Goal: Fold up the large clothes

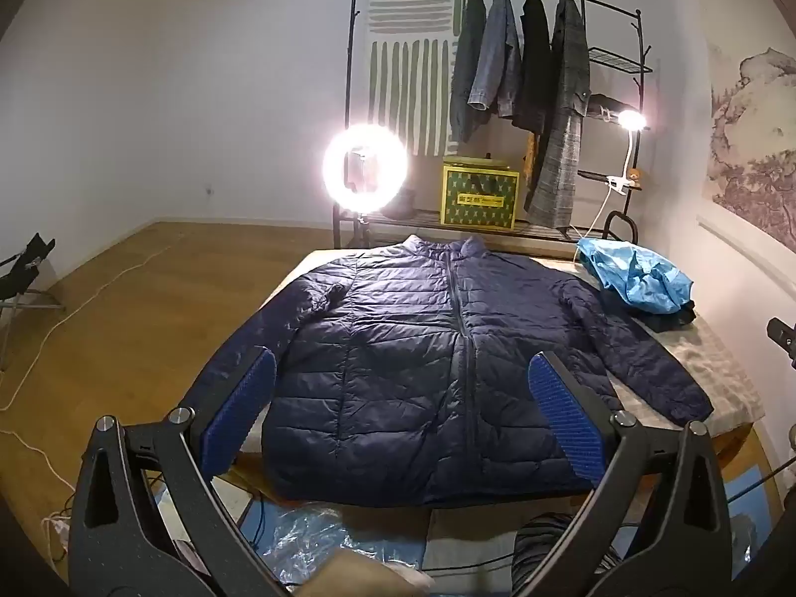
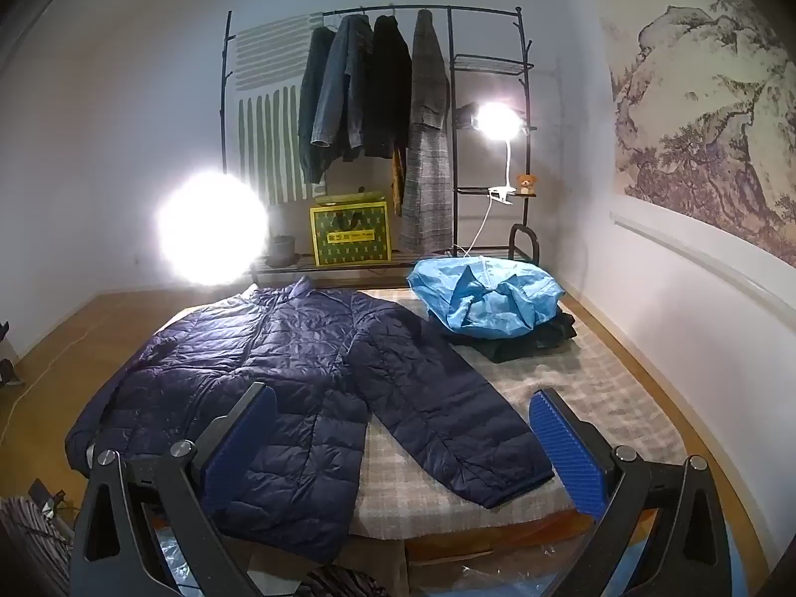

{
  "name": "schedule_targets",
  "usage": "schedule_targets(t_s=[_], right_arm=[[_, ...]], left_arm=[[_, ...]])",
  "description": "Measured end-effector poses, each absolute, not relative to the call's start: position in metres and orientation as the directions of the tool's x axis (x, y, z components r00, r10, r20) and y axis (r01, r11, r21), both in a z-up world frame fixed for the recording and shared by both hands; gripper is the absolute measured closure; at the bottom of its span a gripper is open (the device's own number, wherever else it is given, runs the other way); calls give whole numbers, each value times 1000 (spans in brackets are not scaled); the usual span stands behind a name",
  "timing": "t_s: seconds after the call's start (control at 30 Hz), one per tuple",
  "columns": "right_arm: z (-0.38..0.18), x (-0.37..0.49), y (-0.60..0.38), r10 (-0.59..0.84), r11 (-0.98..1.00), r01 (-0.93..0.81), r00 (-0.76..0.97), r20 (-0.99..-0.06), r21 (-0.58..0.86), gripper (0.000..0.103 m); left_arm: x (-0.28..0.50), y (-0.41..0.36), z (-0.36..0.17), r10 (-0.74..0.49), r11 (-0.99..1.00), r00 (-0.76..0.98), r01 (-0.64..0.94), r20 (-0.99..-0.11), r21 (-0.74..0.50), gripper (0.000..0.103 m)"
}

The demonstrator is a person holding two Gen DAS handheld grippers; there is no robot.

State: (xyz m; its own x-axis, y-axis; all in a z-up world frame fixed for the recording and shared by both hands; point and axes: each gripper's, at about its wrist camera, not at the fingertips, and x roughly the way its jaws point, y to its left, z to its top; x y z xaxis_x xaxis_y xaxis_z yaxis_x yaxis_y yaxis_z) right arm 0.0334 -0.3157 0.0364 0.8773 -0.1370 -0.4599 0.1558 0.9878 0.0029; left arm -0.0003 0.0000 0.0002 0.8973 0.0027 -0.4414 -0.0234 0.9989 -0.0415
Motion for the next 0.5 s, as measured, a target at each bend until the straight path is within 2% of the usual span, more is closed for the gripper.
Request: schedule_targets(t_s=[0.5], right_arm=[[37,34,-310,-138,989,148,878,-458,-13,0]], left_arm=[[-3,0,5,15,998,904,-40,-427,-50,0]])
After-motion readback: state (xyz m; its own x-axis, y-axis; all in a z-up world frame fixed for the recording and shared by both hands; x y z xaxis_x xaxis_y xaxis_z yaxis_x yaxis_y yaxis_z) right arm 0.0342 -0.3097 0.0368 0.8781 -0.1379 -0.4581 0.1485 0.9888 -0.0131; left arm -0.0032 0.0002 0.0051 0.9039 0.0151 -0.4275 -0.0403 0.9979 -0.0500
